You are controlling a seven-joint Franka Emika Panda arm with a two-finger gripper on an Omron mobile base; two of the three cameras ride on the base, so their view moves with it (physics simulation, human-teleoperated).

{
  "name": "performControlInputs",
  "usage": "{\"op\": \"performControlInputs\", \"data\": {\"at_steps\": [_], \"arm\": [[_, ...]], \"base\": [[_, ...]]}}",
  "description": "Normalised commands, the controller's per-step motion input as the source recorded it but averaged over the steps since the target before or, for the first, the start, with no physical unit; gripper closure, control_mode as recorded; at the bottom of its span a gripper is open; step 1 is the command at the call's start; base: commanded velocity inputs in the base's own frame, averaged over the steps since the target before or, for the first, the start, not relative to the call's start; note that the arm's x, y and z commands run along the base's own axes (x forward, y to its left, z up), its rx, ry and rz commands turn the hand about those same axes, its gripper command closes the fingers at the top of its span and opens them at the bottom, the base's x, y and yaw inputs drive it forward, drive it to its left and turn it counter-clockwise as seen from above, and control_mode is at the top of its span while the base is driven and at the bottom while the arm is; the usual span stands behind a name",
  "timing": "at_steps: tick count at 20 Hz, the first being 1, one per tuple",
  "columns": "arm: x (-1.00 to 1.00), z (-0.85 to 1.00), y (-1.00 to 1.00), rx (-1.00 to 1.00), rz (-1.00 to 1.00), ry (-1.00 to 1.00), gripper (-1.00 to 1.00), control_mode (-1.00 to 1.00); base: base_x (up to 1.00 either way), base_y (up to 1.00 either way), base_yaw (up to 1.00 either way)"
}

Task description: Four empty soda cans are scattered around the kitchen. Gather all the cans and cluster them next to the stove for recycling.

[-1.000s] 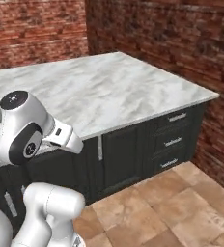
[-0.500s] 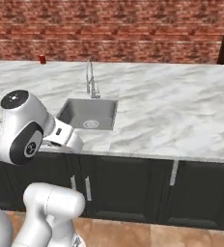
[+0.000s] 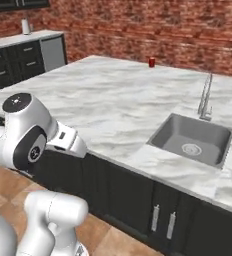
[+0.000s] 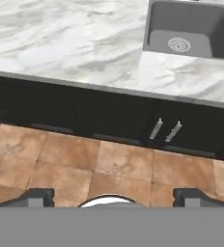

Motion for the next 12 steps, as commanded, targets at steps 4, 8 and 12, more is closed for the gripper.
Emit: {"op": "performControlInputs", "data": {"at_steps": [4,8,12], "arm": [[0.00,0.00,0.00,0.00,0.00,0.00,-1.00,1.00],[0.00,0.00,0.00,0.00,0.00,0.00,-1.00,1.00],[0.00,0.00,0.00,0.00,0.00,0.00,-1.00,1.00]], "base": [[0.09,0.57,0.78],[0.16,0.34,0.82],[0.12,0.41,0.81]]}}
